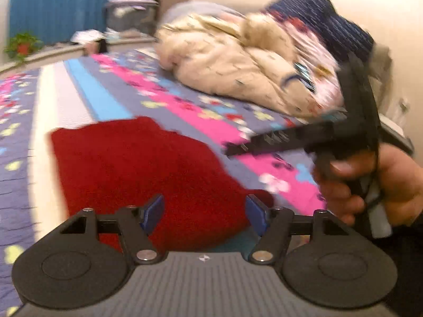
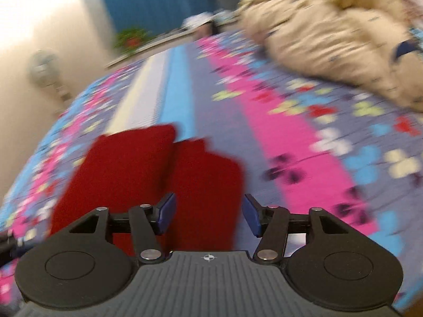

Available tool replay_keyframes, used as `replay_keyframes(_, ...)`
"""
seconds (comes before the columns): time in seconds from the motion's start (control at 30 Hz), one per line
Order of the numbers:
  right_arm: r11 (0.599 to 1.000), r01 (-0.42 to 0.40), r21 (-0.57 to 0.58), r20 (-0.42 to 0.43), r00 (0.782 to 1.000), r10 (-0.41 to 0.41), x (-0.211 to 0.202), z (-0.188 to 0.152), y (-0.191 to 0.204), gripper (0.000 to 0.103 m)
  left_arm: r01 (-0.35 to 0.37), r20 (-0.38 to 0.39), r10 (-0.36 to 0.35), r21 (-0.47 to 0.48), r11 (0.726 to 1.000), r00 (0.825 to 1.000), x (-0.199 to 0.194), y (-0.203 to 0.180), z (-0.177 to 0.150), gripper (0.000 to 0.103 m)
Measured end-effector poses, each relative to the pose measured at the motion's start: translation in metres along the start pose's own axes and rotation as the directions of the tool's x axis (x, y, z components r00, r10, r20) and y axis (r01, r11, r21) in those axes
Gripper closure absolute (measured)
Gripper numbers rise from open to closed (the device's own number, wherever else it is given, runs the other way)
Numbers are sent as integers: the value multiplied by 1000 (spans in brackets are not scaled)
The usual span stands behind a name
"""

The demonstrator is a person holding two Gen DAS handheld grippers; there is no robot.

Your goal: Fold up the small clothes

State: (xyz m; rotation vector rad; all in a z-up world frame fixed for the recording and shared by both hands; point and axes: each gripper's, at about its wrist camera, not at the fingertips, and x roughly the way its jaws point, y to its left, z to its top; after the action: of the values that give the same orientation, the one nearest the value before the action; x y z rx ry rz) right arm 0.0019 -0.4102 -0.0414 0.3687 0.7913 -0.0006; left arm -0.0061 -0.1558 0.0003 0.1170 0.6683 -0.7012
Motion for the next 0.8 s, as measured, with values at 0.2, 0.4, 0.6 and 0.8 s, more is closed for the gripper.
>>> replay_keyframes(0.2,997,-39,-68,-213,977,24,40,-17,35,46,-92,-171,71,-121,988,983,22,59,-41,63)
replay_keyframes(0.4,987,-138,-77,-157,980,125,20,-16,41,88,-87,-167,79,-38,995,983,22,48,-40,58)
replay_keyframes(0.6,994,-61,-92,-208,977,40,29,-27,29,89,10,-180,-33,-122,992,983,11,71,-17,37)
replay_keyframes(0.8,996,-76,-44,-166,984,68,27,-16,27,53,-72,-109,42,-290,954,993,14,119,13,12)
